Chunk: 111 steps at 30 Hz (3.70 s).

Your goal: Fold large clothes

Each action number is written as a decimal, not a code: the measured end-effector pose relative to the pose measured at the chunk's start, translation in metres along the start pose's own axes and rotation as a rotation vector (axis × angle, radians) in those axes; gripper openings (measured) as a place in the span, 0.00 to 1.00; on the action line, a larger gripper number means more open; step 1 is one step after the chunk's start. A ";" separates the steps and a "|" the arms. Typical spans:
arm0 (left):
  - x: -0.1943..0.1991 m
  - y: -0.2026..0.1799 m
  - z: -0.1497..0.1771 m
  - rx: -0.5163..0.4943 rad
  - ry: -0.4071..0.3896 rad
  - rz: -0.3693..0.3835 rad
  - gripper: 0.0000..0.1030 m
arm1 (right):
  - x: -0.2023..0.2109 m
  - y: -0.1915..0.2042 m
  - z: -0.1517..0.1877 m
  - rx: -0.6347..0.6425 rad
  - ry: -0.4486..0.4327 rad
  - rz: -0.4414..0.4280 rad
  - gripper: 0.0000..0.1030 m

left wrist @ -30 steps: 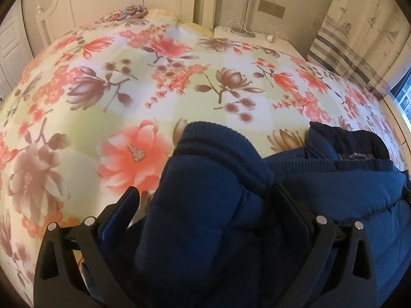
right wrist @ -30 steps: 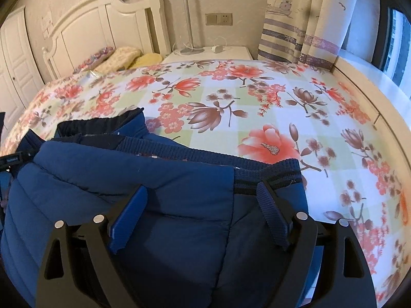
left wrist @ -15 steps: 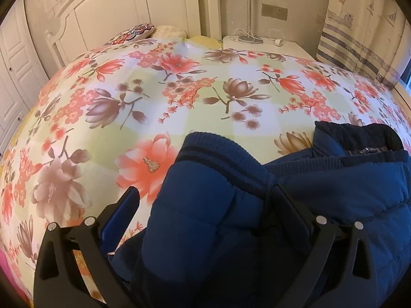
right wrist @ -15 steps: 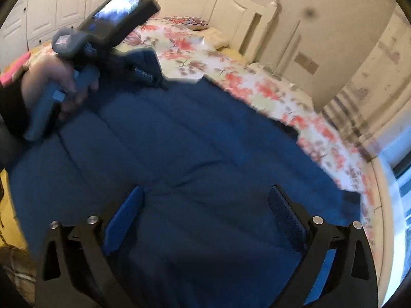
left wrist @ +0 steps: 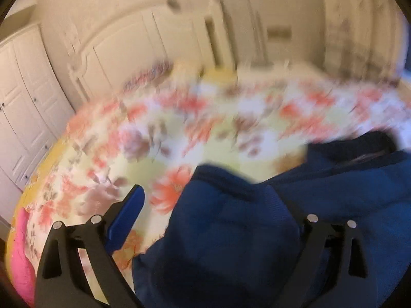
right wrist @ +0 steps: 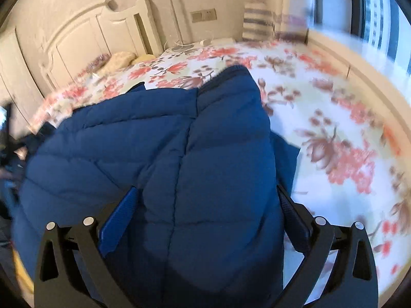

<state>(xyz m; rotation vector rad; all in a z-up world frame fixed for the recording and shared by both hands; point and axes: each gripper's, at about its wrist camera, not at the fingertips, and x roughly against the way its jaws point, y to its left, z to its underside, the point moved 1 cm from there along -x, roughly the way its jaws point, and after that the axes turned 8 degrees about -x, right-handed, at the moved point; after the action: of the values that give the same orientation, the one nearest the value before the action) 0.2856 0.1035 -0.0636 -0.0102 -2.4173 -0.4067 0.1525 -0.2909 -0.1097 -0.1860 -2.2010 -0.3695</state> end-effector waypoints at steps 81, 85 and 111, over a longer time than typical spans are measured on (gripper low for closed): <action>0.097 -0.053 0.094 -0.145 -0.047 0.138 0.98 | 0.011 0.105 0.022 0.242 -0.044 -0.004 0.95; 0.058 -0.038 0.105 -0.048 -0.007 0.238 0.98 | 0.021 0.076 0.016 0.175 -0.040 -0.021 0.95; -0.059 -0.016 0.006 -0.066 0.194 0.093 0.98 | -0.056 0.080 -0.077 0.128 0.072 0.009 0.95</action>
<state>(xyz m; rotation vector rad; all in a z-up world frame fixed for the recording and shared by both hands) 0.3255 0.0959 -0.1095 -0.1068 -2.2028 -0.4246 0.2656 -0.2407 -0.0938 -0.1111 -2.1439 -0.2261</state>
